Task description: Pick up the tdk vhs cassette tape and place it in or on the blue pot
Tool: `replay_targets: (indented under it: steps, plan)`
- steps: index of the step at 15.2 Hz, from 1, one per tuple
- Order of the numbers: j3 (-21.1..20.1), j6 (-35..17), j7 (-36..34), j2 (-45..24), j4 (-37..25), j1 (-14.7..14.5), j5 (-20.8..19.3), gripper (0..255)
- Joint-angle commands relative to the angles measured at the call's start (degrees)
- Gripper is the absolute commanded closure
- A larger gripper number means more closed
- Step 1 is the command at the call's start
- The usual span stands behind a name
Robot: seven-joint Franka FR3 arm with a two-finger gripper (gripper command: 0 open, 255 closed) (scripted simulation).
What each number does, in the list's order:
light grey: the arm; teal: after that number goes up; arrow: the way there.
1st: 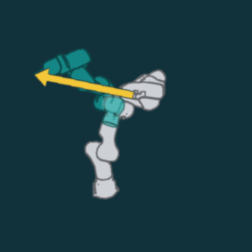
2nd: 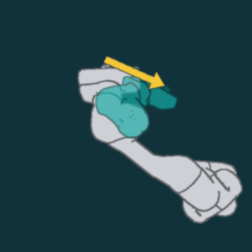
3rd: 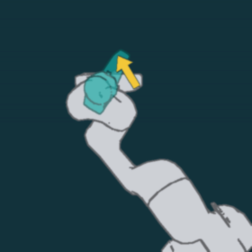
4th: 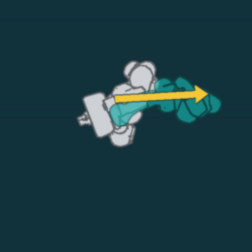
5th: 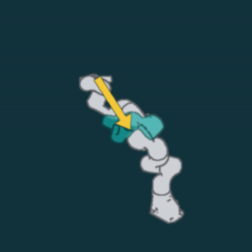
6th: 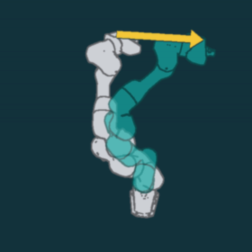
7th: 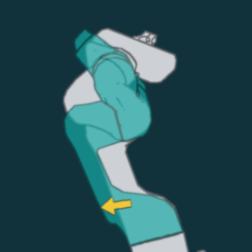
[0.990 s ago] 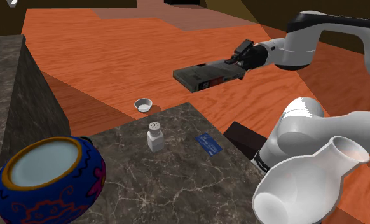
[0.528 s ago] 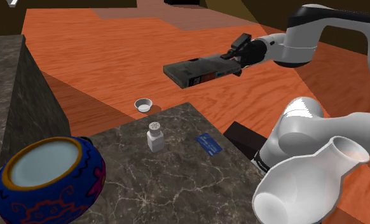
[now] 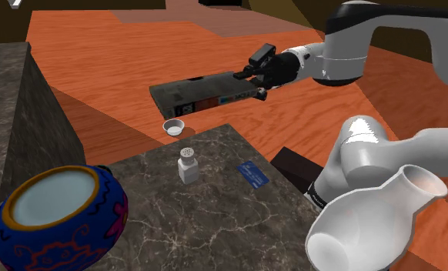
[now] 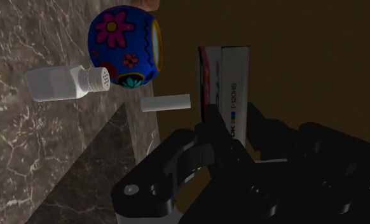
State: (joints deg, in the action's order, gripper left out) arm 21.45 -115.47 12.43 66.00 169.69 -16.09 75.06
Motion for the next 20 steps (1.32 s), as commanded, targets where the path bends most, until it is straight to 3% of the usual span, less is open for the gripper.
replay_targets:
  steps: [1, 5, 10, 15, 20]
  plan:
    - [-4.2, -3.9, 2.3, -1.9, -0.1, -3.4, 6.4, 255]
    - [-11.2, -9.8, 7.8, -8.8, -3.1, -9.7, 18.5, 255]
    - [-18.4, -14.4, 15.1, -19.4, -9.3, -14.8, 32.0, 255]
    - [-24.4, -17.5, 21.2, -30.3, -17.2, -17.3, 42.6, 255]
    - [-29.6, -20.7, 26.1, -40.9, -26.4, -18.3, 50.4, 255]
